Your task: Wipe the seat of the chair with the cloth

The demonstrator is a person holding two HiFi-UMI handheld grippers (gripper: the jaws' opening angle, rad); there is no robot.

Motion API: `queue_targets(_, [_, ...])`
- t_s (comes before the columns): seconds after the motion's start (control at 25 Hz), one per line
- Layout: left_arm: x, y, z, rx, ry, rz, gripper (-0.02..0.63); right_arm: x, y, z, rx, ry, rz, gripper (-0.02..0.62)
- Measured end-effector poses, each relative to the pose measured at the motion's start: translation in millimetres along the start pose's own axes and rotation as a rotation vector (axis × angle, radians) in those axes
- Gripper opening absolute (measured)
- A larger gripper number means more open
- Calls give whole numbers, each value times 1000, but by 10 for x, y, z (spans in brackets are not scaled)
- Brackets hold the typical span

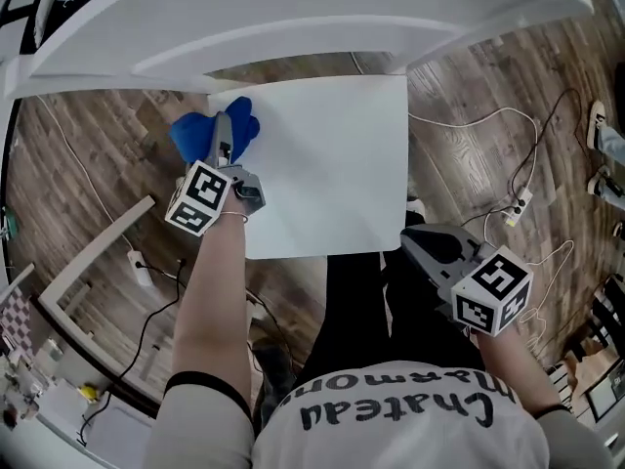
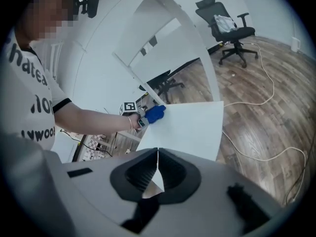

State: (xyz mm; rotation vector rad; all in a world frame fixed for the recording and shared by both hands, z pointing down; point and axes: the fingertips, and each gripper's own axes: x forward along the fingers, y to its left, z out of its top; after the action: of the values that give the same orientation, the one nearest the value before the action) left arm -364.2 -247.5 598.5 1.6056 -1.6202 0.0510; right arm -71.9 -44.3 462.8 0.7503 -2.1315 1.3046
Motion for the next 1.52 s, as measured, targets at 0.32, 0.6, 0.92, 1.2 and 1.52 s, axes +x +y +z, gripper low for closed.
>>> queue_targets(0.32, [222, -36, -336, 433, 209, 90, 205, 8, -34, -156, 29, 38, 18, 17])
queue_targets(0.6, [266, -145, -442, 484, 228, 88, 181, 23, -194, -21, 81, -12, 57, 17])
queue_targets(0.92, [309, -193, -486, 450, 242, 129, 180, -153, -429, -208, 115, -35, 57, 17])
queue_targets(1.2, [367, -512, -632, 431, 213, 124, 181, -379, -609, -463, 169, -95, 29, 17])
queue_targets(1.52, [503, -1327, -1083, 437, 192, 29, 181, -714, -863, -837, 235, -140, -2, 17])
